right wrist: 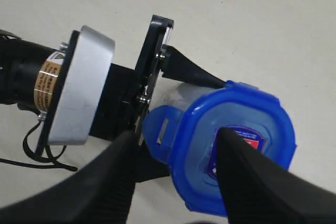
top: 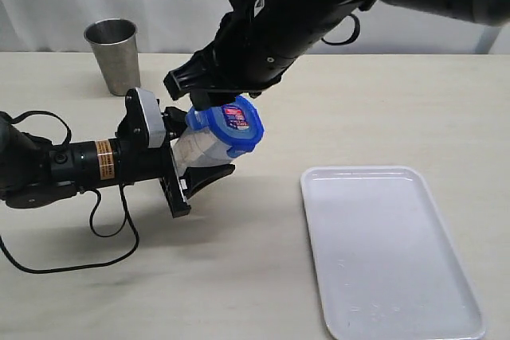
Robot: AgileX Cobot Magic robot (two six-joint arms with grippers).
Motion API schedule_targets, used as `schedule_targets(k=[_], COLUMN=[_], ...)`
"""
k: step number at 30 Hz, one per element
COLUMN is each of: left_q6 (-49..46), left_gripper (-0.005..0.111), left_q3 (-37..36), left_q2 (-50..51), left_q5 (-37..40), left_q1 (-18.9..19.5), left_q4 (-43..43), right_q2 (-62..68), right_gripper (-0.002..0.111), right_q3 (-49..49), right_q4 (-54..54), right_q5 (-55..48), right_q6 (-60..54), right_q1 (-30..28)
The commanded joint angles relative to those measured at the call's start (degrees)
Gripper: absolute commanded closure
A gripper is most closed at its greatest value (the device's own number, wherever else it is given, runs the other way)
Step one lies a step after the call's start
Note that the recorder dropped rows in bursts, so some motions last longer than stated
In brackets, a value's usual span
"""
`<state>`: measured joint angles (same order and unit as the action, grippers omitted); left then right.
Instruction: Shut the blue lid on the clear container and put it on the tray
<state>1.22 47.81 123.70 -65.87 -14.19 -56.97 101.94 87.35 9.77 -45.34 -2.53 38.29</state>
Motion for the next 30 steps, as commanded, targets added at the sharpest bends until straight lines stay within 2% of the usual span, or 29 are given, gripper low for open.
schedule_targets(k=[1,15,20,22,30], left_q6=[0.6,0.6,0.6,0.6,0.6], left_gripper=[0.107,0.107,0.107,0.107,0.107], left_q3=[0.0,0.0,0.0,0.0,0.0], left_q2=[-0.2,-0.2,-0.2,-0.2,-0.2], left_q5=[0.8,0.8,0.8,0.8,0.8], left_q1=[-0.4,-0.4,-0.4,-0.4,-0.4], left_q4=[0.5,0.7,0.6,0.5,0.5], right_q2=[4.0,5.9,7.0,7.4,11.7], right_gripper=[0.062,0.062,0.074,0.075,0.075], right_q3=[-0.1,-0.1,-0.1,0.1,4.8], right_q4=[-0.4,-6.1,-14.2,-17.0,-19.6], right_q5=[2.1,1.6,2.2,2.1,-5.8], right_q6=[1.7,5.4,8.3,10.0,11.0], right_q1=[-0.1,0.5,5.1,5.9,6.5])
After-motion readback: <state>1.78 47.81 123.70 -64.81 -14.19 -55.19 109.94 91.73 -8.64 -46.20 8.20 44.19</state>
